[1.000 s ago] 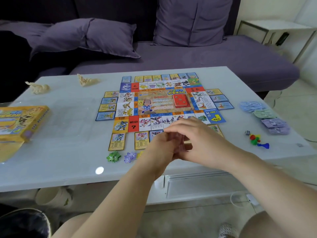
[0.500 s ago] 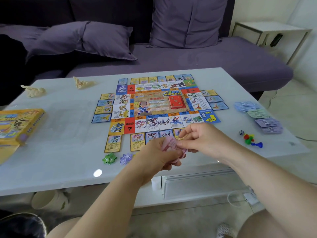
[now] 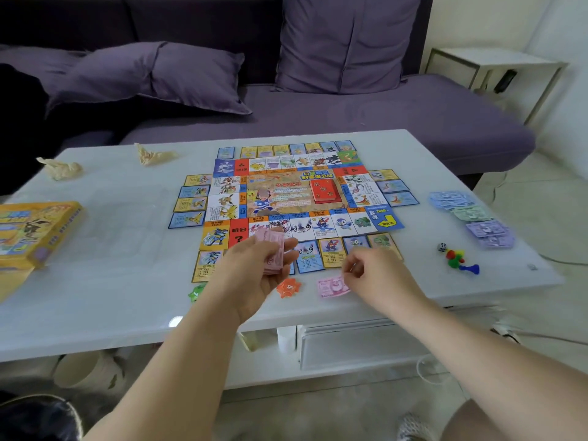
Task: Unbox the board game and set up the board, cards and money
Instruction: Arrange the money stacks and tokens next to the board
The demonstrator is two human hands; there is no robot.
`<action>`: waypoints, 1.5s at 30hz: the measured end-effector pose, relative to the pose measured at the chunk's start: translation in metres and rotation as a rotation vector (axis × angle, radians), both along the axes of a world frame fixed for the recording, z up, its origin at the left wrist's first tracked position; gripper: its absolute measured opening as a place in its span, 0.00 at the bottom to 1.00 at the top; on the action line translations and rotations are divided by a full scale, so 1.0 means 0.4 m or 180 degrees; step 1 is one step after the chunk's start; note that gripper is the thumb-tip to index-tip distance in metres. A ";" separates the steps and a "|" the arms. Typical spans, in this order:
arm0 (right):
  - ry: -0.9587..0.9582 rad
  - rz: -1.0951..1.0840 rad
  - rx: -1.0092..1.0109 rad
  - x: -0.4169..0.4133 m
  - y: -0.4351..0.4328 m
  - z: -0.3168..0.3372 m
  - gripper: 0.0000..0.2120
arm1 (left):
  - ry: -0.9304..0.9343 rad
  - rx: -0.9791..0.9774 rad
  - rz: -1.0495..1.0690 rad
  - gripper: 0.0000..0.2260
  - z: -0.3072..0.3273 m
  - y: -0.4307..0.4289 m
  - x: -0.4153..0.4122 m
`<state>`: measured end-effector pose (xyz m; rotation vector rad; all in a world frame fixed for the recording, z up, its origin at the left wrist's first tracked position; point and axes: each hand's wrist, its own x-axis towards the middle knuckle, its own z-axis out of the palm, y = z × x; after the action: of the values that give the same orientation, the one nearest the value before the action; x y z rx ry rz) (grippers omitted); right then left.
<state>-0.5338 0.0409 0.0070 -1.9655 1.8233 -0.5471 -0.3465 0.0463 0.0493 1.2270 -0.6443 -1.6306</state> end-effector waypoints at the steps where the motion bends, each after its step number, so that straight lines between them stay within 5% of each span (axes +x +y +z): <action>1: 0.0115 -0.0015 -0.0004 0.002 0.001 -0.005 0.07 | -0.0045 -0.0023 -0.0026 0.09 -0.003 0.001 -0.001; 9: 0.0413 -0.0177 -0.0141 0.005 0.003 -0.005 0.03 | -0.0106 -0.0112 -0.0344 0.05 -0.018 0.003 0.001; 13: -0.0888 -0.0316 -0.0355 -0.003 -0.014 0.030 0.04 | -0.0095 -0.0137 -0.0440 0.05 -0.022 -0.004 -0.019; 16: -0.2113 -0.0219 0.0274 0.010 0.000 0.064 0.08 | -0.0152 -0.0160 -0.0627 0.04 -0.027 -0.012 -0.052; 22: -0.2620 -0.0530 0.0430 -0.017 -0.033 0.065 0.07 | -0.0663 -0.0450 -0.0986 0.08 -0.021 -0.062 -0.136; 33: -0.2209 -0.0992 -0.0193 -0.263 -0.277 0.126 0.09 | -0.0239 -0.0202 -0.0715 0.04 -0.010 -0.255 -0.272; 39: -0.0093 -0.0722 -0.0271 -0.451 -0.503 0.098 0.08 | 0.0654 0.0231 -0.0463 0.05 -0.005 -0.377 -0.320; 45: 0.0573 -0.0359 0.0012 -0.478 -0.632 0.047 0.10 | 0.0552 0.0134 -0.0634 0.08 -0.006 -0.477 -0.342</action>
<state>-0.7251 -0.2119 0.0257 -1.9742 2.0524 -0.4113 -0.4835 -0.1446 0.0469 1.0631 -0.6415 -1.9012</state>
